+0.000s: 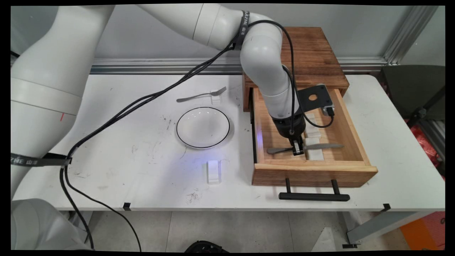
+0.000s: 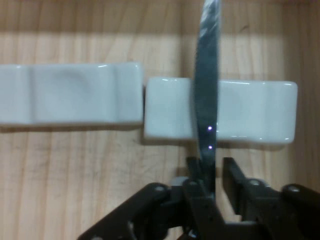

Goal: Place the picked object into the drawer

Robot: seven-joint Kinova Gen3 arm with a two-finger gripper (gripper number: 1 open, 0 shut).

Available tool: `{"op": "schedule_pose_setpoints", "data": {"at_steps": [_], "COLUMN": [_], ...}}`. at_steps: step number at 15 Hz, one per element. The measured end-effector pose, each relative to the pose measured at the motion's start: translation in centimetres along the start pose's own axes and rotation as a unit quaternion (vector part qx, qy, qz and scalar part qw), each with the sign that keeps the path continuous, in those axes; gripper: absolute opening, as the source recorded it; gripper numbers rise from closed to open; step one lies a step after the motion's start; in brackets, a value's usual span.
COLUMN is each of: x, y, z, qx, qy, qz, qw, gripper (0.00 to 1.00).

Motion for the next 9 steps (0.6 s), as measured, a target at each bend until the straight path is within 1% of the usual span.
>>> {"op": "schedule_pose_setpoints", "data": {"at_steps": [1, 9], "x": [-0.02, 0.1], "y": [-0.01, -0.23], "z": [0.04, -0.3], "qx": [0.0, -0.001], "qy": [0.0, 0.005], "qz": [0.0, 0.006], "qw": [1.0, 1.0], "gripper": [1.0, 1.0]}}
